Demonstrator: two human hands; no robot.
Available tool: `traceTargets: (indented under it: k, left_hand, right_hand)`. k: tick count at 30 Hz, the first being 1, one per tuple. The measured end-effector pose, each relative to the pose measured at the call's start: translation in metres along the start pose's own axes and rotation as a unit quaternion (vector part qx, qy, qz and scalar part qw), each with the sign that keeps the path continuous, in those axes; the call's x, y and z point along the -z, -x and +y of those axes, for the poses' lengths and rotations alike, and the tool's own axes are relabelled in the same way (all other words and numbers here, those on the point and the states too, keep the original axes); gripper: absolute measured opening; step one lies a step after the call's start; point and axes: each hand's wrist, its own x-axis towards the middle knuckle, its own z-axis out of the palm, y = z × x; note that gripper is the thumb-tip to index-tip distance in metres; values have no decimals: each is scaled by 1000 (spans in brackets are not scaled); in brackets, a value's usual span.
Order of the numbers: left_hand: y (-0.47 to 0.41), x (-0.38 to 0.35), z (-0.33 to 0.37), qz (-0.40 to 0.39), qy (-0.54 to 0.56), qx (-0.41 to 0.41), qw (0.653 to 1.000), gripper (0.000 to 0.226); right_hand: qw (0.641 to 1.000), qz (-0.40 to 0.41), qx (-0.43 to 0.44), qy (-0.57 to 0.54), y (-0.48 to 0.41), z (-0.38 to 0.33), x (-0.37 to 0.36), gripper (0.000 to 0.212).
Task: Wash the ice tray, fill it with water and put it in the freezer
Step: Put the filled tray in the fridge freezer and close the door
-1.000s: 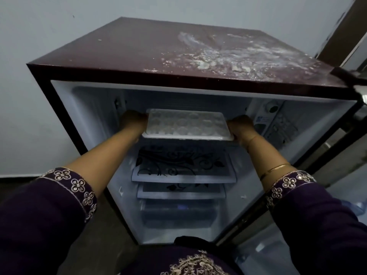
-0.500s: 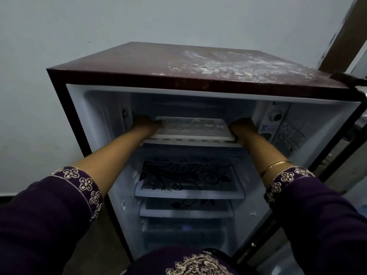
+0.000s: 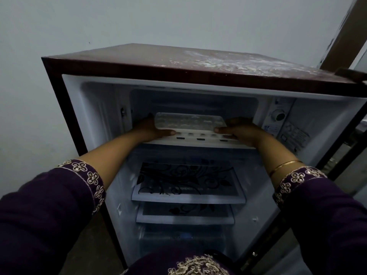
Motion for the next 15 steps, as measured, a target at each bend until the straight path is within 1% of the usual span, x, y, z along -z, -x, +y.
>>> traceTargets:
  k: [1, 3, 4, 6, 8, 11, 14, 15]
  left_hand:
    - [-3, -1, -1, 3, 5, 0, 1000, 103]
    - [-9, -4, -2, 11, 18, 2, 1000, 99]
    - [-11, -5, -3, 16, 22, 5, 1000, 96]
    - [-16, -7, -3, 26, 30, 21, 999, 97]
    - [-20, -9, -2, 45, 42, 32, 998, 99]
    - [-26, -15, 1, 70, 47, 44, 995, 94]
    - [-29, -18, 3, 82, 43, 37, 995, 91]
    - [-30, -18, 3, 80, 46, 35, 995, 90]
  right_hand:
    - [1000, -3, 2, 26, -1, -3, 0, 104]
    - [998, 14, 10, 59, -5, -5, -1, 75]
    - [997, 28, 13, 75, -8, -5, -2, 65]
    - [994, 43, 19, 98, -11, -5, -4, 56]
    - [992, 50, 18, 116, -15, -5, -5, 54]
    - [983, 82, 20, 161, -16, -8, -9, 62]
    - [968, 103, 37, 224, -20, -10, -14, 52]
    - [967, 107, 37, 227, -21, -10, -15, 55]
